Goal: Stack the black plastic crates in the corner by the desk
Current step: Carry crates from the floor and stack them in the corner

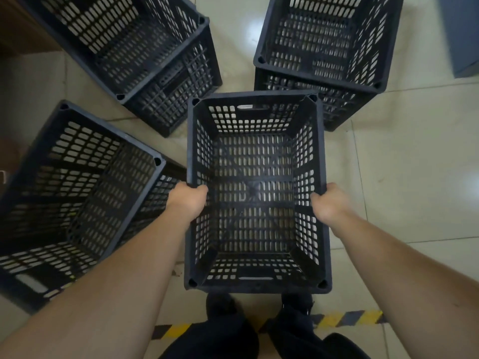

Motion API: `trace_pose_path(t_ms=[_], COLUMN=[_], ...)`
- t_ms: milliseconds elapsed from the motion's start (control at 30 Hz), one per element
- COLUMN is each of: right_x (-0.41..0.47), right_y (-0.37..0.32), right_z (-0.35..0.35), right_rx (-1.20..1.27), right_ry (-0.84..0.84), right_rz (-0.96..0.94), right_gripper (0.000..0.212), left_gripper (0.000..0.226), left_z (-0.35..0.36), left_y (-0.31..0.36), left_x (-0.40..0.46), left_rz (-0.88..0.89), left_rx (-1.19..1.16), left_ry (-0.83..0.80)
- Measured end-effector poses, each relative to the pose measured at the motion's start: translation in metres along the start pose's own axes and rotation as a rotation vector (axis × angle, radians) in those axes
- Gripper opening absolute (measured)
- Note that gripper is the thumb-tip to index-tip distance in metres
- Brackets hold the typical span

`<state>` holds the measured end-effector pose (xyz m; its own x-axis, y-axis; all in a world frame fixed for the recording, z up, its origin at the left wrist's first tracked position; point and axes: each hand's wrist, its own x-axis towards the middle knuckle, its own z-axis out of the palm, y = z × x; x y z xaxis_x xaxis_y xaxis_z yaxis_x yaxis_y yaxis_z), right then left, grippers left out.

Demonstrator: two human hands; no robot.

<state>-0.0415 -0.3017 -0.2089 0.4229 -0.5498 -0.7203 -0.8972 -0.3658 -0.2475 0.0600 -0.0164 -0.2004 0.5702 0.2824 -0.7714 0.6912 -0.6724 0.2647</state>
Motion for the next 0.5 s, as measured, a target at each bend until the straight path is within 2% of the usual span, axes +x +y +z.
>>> trace_pose_path(t_ms=[133, 233, 500], right_x=[0.001, -0.01, -0.078], right_y=[0.001, 0.004, 0.013], right_z=[-0.008, -0.024, -0.083], right_rx=[0.008, 0.036, 0.007], right_ry=[-0.03, -0.067, -0.046], right_rz=[0.051, 0.076, 0.132], right_gripper=[0.029, 0.021, 0.019], left_gripper=[0.05, 0.052, 0.052], left_z=[-0.005, -0.012, -0.05], left_y=[0.004, 0.004, 0.006], left_x=[-0.014, -0.031, -0.109], left_rz=[-0.055, -0.046, -0.013], left_rx=[-0.178, -0.148, -0.114], left_ry=[-0.028, -0.042, -0.112])
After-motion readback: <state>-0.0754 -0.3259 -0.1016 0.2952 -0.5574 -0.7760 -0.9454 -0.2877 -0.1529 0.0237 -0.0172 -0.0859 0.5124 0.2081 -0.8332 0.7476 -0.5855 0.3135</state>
